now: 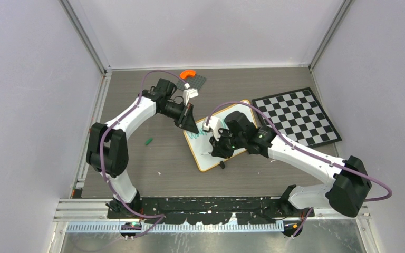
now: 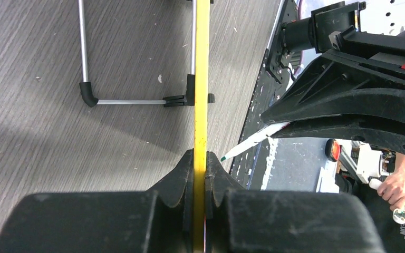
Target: Write a sentence on the whiteboard
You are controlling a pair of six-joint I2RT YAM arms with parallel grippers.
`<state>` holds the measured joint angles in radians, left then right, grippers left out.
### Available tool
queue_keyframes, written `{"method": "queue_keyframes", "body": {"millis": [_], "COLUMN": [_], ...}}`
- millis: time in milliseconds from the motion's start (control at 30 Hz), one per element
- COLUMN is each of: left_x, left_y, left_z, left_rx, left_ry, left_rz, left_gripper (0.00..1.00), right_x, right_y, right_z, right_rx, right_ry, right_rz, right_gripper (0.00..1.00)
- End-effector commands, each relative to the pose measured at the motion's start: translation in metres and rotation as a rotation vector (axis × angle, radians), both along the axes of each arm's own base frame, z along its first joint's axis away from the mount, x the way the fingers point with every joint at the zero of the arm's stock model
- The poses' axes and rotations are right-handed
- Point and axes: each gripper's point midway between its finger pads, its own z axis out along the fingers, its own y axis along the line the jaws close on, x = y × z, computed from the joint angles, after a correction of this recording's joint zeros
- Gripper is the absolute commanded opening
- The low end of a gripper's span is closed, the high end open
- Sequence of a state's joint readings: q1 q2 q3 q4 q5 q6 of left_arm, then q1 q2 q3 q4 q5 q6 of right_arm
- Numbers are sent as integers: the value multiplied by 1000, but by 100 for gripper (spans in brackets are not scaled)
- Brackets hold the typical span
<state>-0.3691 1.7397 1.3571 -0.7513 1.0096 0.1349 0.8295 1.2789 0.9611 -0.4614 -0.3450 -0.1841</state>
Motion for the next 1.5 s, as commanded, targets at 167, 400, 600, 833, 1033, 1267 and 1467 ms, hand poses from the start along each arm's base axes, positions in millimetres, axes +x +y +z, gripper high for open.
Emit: {"method": "queue_keyframes", "body": {"millis": [167,400,600,833,1033,1267,1467], "left_x": [9,9,8,7,7,7,6], "left_y": [-3,-3,-3,-3,-2,-2,-2], "left_z": [5,6,7,8,9,10,9], "left_rx": [-5,-6,-9,-10,-10,-8,-6], "left_ry": [-24,-27,-29,-34,-39,-42,-41], "left_rz": [1,1,-1,-3,-4,-6,-5], "left_gripper": [0,0,0,0,0,0,0], "right_x": [25,27,33,31,20,18,19], "right_y": [18,24,27,34,27,15,12], "right_z": [21,24,22,20,5,-3,-3], "right_rx": [37,43,33,25,-20,-67,-81], "right_ry": [-112,-124,-136,-135,-117,-131,-142], "right_rz": [-62,-60,-74,-54,-20,-18,-19], "right_gripper": [0,0,0,0,0,0,0]}}
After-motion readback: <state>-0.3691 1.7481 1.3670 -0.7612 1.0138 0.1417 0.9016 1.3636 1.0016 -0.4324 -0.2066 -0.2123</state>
